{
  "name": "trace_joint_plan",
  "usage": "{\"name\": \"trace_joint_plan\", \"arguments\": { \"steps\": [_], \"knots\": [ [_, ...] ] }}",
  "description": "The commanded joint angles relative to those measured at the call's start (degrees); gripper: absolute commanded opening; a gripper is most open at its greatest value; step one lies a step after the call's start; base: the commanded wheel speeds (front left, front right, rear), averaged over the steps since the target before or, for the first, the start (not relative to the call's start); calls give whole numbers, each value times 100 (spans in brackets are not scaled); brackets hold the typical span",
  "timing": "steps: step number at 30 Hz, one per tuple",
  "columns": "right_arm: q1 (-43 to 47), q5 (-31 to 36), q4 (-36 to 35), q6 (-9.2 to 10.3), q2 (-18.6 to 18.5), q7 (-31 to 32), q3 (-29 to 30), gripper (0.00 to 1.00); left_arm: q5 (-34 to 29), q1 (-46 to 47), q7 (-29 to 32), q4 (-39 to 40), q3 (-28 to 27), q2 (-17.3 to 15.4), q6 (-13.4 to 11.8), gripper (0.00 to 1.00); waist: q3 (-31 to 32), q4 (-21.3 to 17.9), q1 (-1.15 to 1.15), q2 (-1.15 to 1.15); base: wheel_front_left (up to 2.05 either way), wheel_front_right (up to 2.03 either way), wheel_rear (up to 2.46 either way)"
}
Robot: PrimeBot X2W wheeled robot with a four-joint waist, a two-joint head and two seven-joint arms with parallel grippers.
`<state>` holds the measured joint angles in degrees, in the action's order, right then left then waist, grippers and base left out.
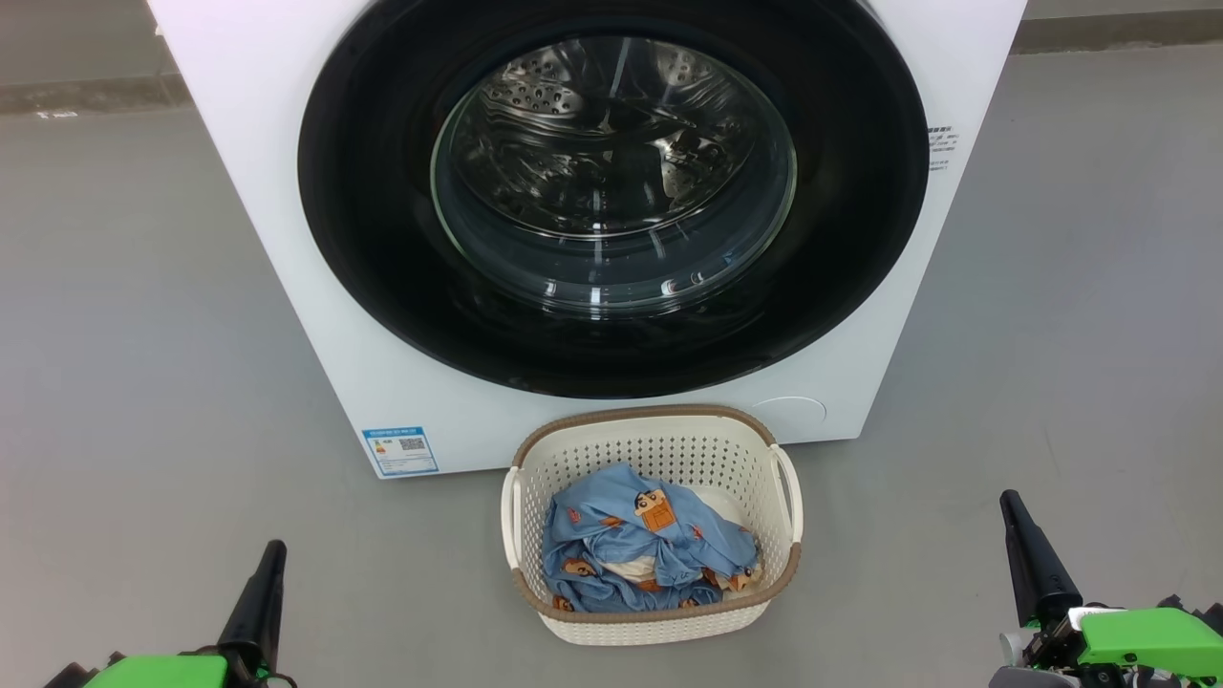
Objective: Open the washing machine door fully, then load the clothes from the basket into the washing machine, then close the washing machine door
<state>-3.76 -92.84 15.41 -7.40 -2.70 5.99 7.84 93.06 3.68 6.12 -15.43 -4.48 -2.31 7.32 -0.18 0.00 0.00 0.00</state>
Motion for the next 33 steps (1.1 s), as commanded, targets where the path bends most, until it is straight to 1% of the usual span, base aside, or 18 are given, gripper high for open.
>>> {"name": "trace_joint_plan", "arguments": {
  "steps": [1, 10, 11, 18, 21, 25, 29, 33],
  "knots": [
    [-242, 66, -139, -9, -24, 48, -134, 0, -87, 250, 34, 141, -201, -63, 17, 0, 0, 0, 0, 0, 0, 0, 0],
    [-242, 67, -139, -9, -23, 49, -133, 0, -88, 250, 35, 141, -203, -62, 17, 0, 0, 0, 0, 0, 0, 0, 0],
    [-1, 0, 0, 0, 1, 5, 1, 100, 0, 0, 0, 0, -1, 0, 0, 100, 0, 0, 0, 0, 0, 0, 0],
    [247, -6, 382, 0, 97, -6, -1, 100, 3, -277, -9, -359, 44, 144, -1, 100, -1, 0, 0, 0, 0, 0, 0],
    [229, 0, 326, 0, 94, -56, -30, 100, -13, -257, -48, -319, 50, 139, -1, 100, -23, 0, -2, 0, 0, 0, 0],
    [228, 9, 264, -1, 90, -123, -67, 100, -32, -254, -107, -278, 64, 130, 0, 100, 1, -1, -13, 0, 0, 0, 0],
    [244, 33, 191, -1, 86, -190, -105, 100, -54, -269, -170, -227, 84, 119, 0, 100, -5, -1, -1, 0, 0, 0, 0],
    [241, 92, 115, -1, 83, -257, -144, 100, -101, -267, -245, -175, 110, 97, 1, 100, -11, 2, 0, 0, 0, 0, 0]
  ]
}}
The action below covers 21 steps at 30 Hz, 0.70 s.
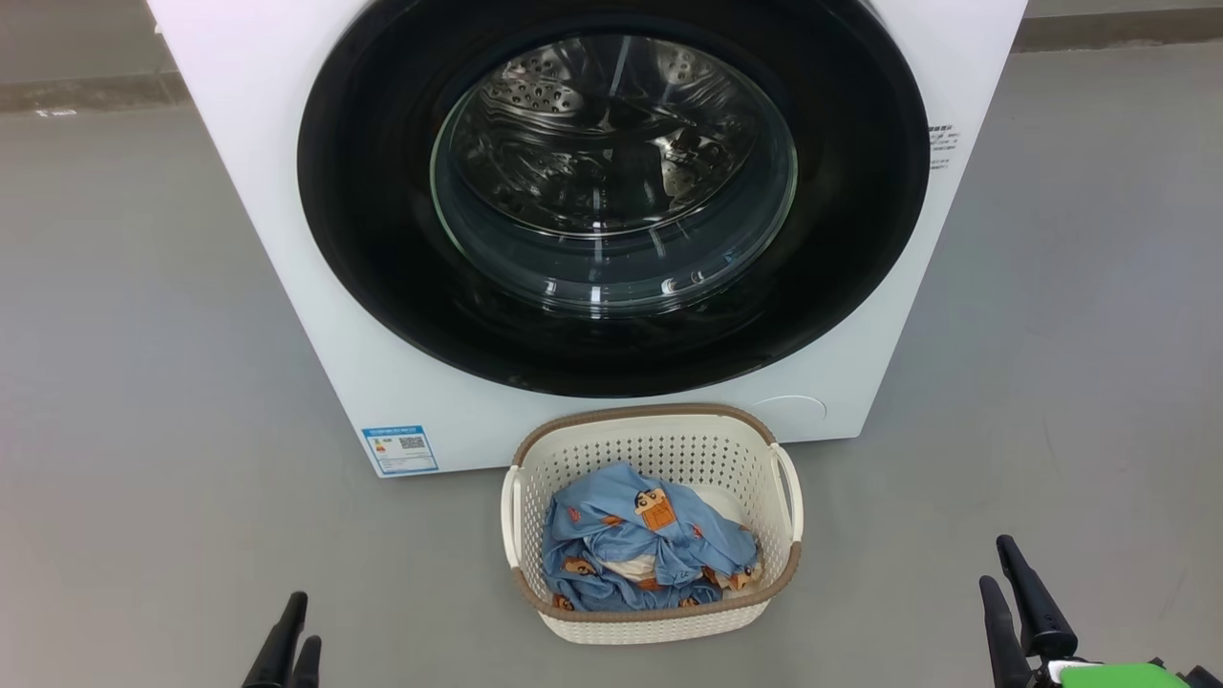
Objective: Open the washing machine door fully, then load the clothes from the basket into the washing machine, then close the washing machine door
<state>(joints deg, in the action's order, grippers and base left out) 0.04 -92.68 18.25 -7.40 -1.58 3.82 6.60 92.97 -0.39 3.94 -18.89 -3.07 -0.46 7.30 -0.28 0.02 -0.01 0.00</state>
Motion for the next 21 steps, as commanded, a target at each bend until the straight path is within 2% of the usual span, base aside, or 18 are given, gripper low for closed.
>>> {"name": "trace_joint_plan", "arguments": {
  "steps": [1, 11, 21],
  "knots": [
    [-141, 97, -188, -1, -30, -56, -30, 100, -112, 140, -46, 181, -23, -97, 3, 100, -1, 2, 1, 0, 0, 0, 0],
    [-160, 506, -404, -2, -40, -240, -133, 100, -598, 158, -244, 278, 26, -162, 5, 100, -12, 16, 1, 0, 0, 0, 0],
    [-190, 1203, -601, -3, -51, -407, -201, 100, -1241, 169, -412, 402, 28, -176, 6, 100, -17, 40, 1, 0, 0, 0, 0]
  ]
}}
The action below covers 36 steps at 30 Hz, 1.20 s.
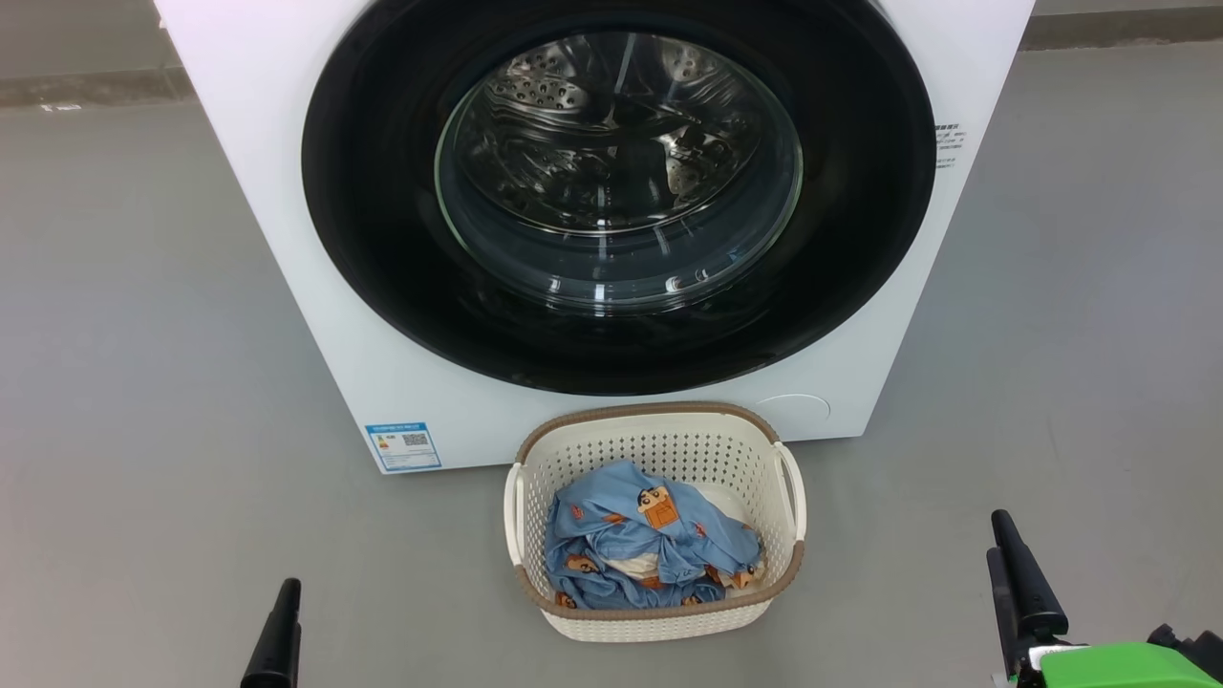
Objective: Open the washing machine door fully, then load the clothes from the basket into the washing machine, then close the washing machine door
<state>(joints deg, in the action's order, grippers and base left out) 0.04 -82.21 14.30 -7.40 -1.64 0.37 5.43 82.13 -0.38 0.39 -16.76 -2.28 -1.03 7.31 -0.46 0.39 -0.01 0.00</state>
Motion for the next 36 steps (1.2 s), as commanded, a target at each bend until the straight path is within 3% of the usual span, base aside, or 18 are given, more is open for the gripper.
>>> {"name": "trace_joint_plan", "arguments": {
  "steps": [1, 17, 36],
  "knots": [
    [-195, 249, -225, -3, -48, -79, -96, 100, -219, 167, -74, 202, -51, -119, 5, 100, 0, 5, 1, 0, 0, 0, 0],
    [-241, 1470, -510, -4, -144, -331, -297, 100, -1103, 168, -327, 357, 25, -198, 8, 100, 9, 34, 1, 0, 0, 0, 0],
    [-284, 3069, -822, -5, -309, -648, -513, 100, -2597, 151, -646, 558, 130, -392, 10, 100, 22, 51, 1, 0, 0, 0, 0]
  ]
}}
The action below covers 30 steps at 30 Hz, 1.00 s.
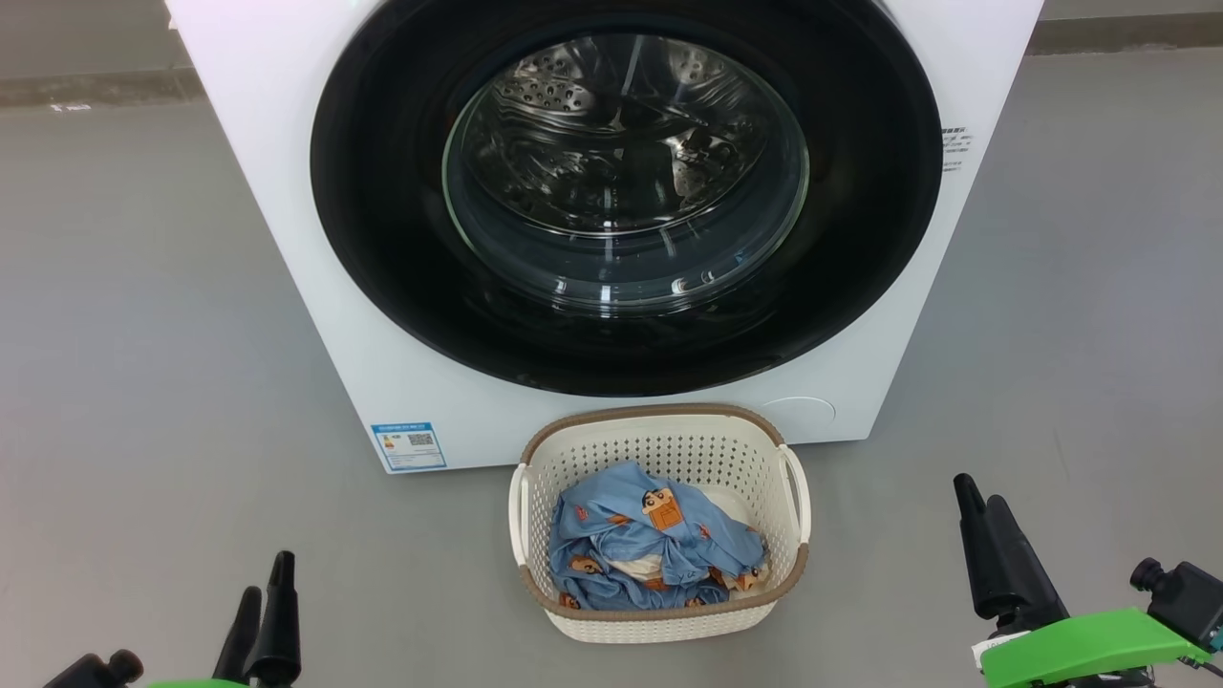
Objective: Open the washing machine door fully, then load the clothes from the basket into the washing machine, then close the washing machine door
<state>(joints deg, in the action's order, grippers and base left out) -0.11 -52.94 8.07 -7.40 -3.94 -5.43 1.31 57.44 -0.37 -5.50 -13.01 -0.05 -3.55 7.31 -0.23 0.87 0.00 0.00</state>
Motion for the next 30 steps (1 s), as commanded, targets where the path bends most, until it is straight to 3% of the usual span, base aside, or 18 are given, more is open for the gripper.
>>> {"name": "trace_joint_plan", "arguments": {
  "steps": [1, 12, 30],
  "knots": [
    [-274, 236, -210, -5, -90, -85, -110, 100, -227, 150, -74, 197, -82, -155, 10, 100, -2, 5, 0, 0, 0, 0, 0],
    [-312, 1302, -271, -6, -246, -269, -257, 100, -1254, 136, -259, 346, -55, -251, 12, 100, -7, 27, 0, 0, 0, 0, 0],
    [-351, 2478, -369, -7, -376, -554, -381, 100, -2588, 97, -545, 591, 53, -413, 14, 100, -6, 41, 0, 0, 0, 0, 0]
  ]
}}
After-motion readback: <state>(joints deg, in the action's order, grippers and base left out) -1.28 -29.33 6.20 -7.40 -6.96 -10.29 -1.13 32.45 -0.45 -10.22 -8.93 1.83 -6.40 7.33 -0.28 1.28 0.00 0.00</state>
